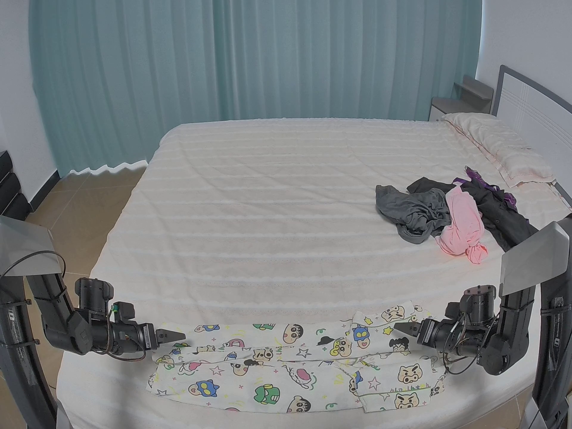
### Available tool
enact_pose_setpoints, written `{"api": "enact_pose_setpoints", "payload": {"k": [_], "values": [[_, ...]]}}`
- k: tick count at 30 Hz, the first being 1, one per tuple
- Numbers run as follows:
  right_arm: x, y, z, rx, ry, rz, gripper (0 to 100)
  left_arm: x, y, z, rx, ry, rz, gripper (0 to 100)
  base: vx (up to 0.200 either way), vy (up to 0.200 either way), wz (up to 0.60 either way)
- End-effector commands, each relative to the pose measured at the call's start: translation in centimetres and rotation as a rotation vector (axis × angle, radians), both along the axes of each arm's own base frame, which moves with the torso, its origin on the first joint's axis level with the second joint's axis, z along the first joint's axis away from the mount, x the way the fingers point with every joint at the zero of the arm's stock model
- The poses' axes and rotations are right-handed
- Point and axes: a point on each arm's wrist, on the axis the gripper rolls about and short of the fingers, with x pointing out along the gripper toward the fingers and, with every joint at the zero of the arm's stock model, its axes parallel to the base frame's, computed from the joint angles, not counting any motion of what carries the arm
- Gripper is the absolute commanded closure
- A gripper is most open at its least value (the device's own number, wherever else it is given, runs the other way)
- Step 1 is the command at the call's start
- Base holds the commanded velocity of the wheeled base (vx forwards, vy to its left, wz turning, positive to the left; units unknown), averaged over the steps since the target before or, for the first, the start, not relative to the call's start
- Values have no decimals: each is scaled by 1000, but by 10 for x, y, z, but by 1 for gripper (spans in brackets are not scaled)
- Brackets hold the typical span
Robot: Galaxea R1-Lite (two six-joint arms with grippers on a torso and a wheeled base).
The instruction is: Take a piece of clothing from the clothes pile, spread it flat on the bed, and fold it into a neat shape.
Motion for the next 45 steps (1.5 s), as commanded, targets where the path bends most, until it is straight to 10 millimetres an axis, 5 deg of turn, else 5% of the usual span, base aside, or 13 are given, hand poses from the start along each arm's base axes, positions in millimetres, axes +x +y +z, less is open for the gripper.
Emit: {"api": "enact_pose_setpoints", "payload": {"k": [1, 15, 20, 44, 45], "values": [[8, 7, -10, -2, 38, 25, 100, 0, 0, 0, -1, 1, 2, 0, 0, 0, 0], [0, 2, -7, 4, 34, 20, 100, 1, 1, 1, 29, -4, 21, 0, 0, 0, 0], [-18, -15, 14, 84, 16, 49, 100, 10, 4, 4, 67, -13, 100, 0, 0, 0, 0], [-24, -19, 5, 88, 70, 50, 100, 30, -17, -6, 107, -3, 130, 0, 0, 0, 0], [-24, -19, 5, 88, 70, 50, 100, 30, -17, -6, 108, -3, 131, 100, 0, 0, 0]]}}
